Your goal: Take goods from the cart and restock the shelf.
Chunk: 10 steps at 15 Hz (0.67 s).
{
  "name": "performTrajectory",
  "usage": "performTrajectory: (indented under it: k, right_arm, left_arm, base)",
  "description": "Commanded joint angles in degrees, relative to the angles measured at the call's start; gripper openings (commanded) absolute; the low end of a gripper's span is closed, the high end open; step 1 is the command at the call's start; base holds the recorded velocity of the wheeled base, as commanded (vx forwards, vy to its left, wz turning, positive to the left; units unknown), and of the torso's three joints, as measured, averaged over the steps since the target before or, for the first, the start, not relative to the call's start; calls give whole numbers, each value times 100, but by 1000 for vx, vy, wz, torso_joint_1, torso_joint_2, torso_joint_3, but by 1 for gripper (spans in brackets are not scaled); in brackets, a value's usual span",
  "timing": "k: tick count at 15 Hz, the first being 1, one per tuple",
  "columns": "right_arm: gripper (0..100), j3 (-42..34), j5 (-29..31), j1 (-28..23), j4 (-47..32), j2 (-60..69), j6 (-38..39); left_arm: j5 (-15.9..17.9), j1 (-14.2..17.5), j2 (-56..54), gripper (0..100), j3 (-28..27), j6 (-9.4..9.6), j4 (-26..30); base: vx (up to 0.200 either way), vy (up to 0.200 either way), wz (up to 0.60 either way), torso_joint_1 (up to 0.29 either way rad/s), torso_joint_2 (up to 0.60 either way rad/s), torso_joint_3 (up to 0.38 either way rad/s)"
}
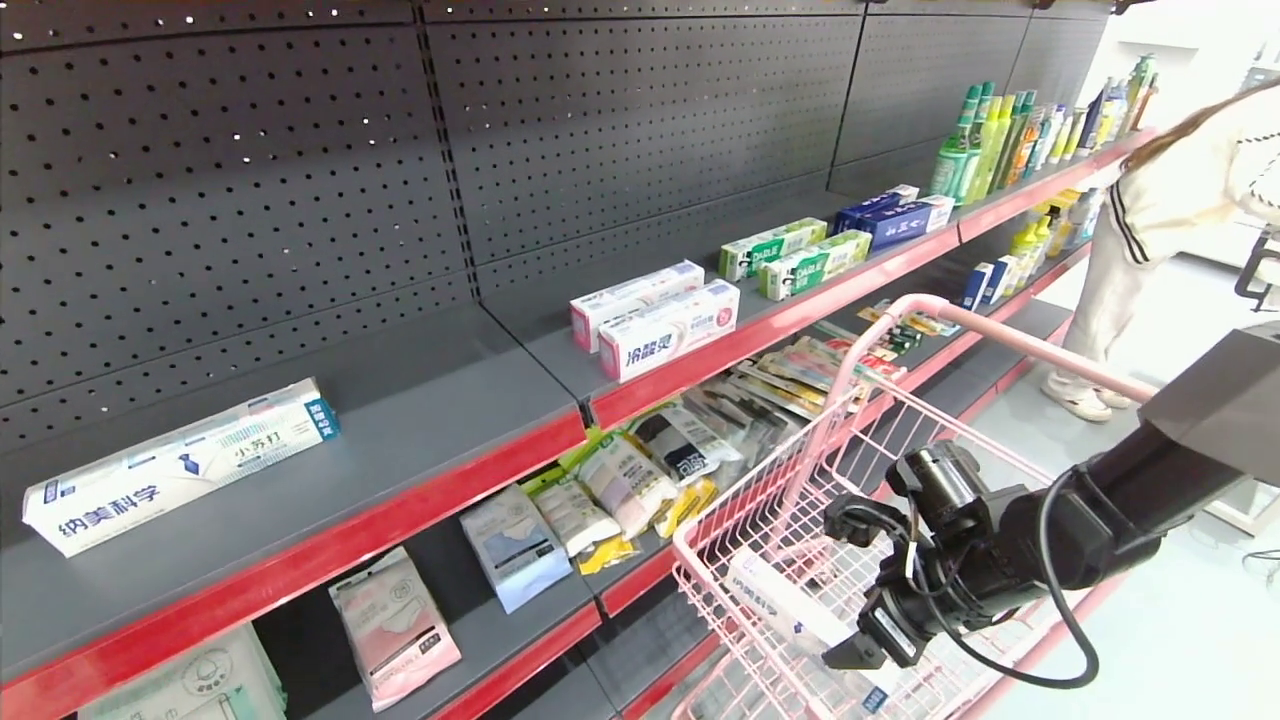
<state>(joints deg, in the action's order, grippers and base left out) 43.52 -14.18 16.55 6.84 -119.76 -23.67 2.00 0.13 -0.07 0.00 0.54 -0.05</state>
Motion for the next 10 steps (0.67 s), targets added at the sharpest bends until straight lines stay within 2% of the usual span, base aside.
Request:
performTrajectory:
  k: [1, 7, 10]
  right_arm:
    - [100, -28, 3, -144, 2, -74, -120]
    - [100, 25, -15, -337, 28, -197, -384]
    - [100, -54, 12, -363, 547, -425, -392]
  left_arm:
    - [2, 4, 7, 100, 0, -1, -4]
    - [2, 4, 7, 100, 0, -1, -4]
    - [2, 4, 7, 100, 0, -1, -4]
  base:
    - [0, 0, 0, -168, 364, 198]
    - [0, 0, 0, -169, 390, 214]
    - [0, 0, 0, -216, 504, 282]
